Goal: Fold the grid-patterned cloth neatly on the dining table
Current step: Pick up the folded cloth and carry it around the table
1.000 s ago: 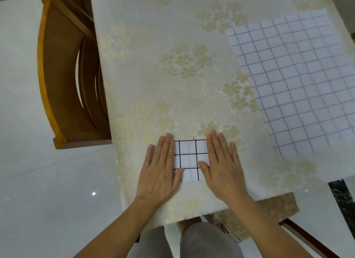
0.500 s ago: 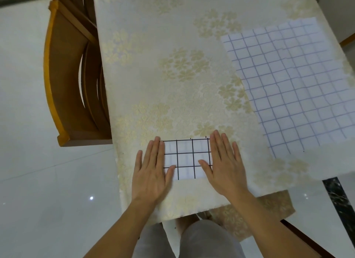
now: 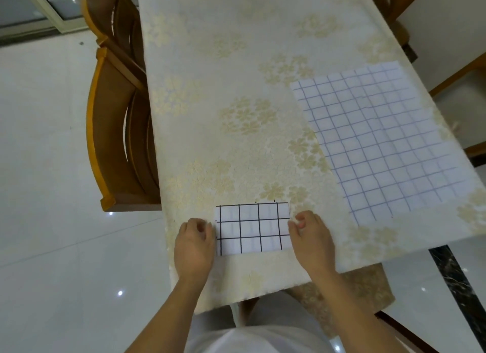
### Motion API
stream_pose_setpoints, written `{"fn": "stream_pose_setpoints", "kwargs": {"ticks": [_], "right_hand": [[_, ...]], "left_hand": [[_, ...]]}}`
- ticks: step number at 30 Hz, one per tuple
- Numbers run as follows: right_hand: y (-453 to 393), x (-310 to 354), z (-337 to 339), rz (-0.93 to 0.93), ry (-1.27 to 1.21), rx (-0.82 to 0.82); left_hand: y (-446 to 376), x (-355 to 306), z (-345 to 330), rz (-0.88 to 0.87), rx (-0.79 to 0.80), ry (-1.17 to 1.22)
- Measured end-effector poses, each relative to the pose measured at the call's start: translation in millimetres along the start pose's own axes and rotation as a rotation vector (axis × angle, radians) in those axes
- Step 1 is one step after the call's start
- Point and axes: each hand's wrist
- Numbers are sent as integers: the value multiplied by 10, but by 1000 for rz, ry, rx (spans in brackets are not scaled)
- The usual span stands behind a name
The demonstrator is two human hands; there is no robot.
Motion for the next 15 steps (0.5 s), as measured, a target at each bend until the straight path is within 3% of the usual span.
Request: {"fn": "stream_pose_setpoints", "kwargs": {"ticks": [9,15], "right_hand": [[-53,202,-114,-241,-61,18],[-140,272,-164,-366,-119,64]], "left_hand": [[44,-241,-108,290,31,63],[31,-294,-139,376,32,107]]}}
Point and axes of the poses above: each hand's wrist, its own y-axis away from the middle knuckle, its own z-axis out of the back of the hand, x = y × z, and after that the axes turned 6 degrees about -x, right-handed
